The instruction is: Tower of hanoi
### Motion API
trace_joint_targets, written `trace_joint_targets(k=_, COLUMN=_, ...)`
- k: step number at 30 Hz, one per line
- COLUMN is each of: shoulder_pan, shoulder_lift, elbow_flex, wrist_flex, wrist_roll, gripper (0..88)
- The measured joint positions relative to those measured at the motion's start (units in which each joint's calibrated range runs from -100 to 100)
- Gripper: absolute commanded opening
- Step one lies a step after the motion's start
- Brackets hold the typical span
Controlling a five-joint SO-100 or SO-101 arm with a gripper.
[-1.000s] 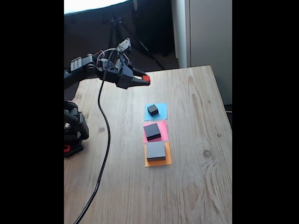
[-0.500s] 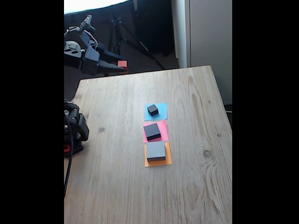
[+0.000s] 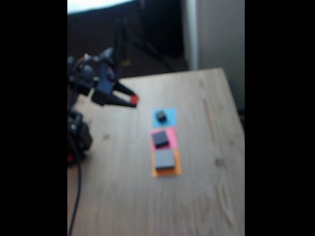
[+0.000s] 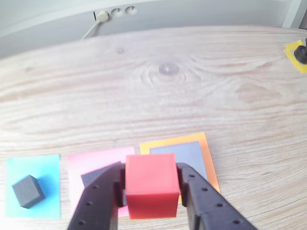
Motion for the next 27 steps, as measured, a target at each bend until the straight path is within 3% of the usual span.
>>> trace_joint_targets(k=5, shoulder_pan=3.2, shoulder_lift=-2.0, elbow_flex=24.1, wrist_flex=-18.0, wrist_roll=7.3, gripper=1.5)
trace_joint_targets(k=10, shoulder_pan=5.5, shoulder_lift=1.9, elbow_flex=41.6, wrist_flex=-40.7, wrist_roll=8.9, gripper=1.3)
trace_joint_targets(k=27, shoulder_pan=6.5, shoulder_lift=35.9, elbow_flex=44.3, wrist_flex=-86.0, wrist_roll=9.0, gripper=1.4)
